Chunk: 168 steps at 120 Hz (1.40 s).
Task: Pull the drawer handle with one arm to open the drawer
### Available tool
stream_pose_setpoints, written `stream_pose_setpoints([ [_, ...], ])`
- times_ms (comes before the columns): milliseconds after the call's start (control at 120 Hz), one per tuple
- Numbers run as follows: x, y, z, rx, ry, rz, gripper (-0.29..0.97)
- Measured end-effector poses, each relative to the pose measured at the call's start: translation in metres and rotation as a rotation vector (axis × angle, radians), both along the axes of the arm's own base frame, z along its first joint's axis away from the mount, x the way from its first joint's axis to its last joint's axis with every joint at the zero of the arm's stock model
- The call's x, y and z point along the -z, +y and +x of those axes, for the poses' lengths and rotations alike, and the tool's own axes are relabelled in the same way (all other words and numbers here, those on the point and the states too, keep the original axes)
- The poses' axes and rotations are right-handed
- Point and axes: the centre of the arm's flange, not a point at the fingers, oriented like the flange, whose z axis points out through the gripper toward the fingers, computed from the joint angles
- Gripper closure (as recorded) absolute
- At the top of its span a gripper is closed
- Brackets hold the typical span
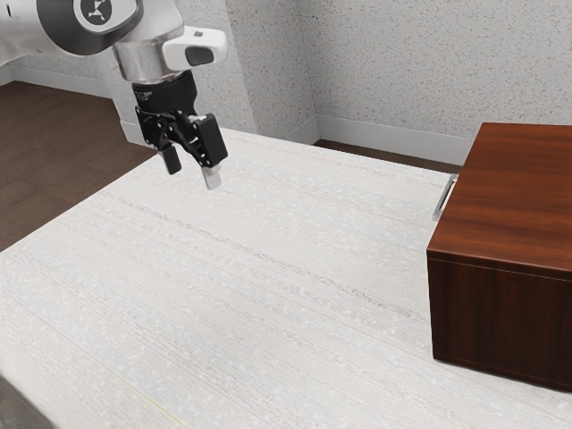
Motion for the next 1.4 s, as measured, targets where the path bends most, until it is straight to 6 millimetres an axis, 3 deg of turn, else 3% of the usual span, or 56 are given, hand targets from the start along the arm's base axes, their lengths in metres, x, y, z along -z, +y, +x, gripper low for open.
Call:
stream_pose_setpoints([
  [200, -0.004, 0.000, -0.001, 0.007, -0.007, -0.001, 0.00],
  [300, -0.044, 0.000, -0.022, -0.004, -0.084, 0.005, 0.00],
  [367, -0.079, -0.014, -0.043, 0.005, -0.152, 0.019, 0.00],
  [442, -0.099, -0.033, -0.056, 0.030, -0.192, 0.021, 0.00],
  [583, -0.114, -0.076, -0.068, 0.103, -0.223, 0.018, 0.00],
  [675, -0.117, -0.089, -0.071, 0.126, -0.232, 0.015, 0.00],
  [758, -0.119, -0.083, -0.071, 0.112, -0.236, 0.018, 0.00],
  [1017, -0.134, -0.036, -0.087, 0.011, -0.255, 0.046, 0.00],
  [1108, -0.129, -0.027, -0.085, -0.005, -0.235, 0.045, 0.00],
  [1217, -0.087, -0.027, -0.058, 0.016, -0.142, 0.016, 0.00],
  [1300, -0.058, -0.043, -0.051, 0.036, -0.097, 0.013, 0.00],
  [1400, -0.022, -0.074, -0.067, 0.044, -0.077, 0.069, 0.00],
])
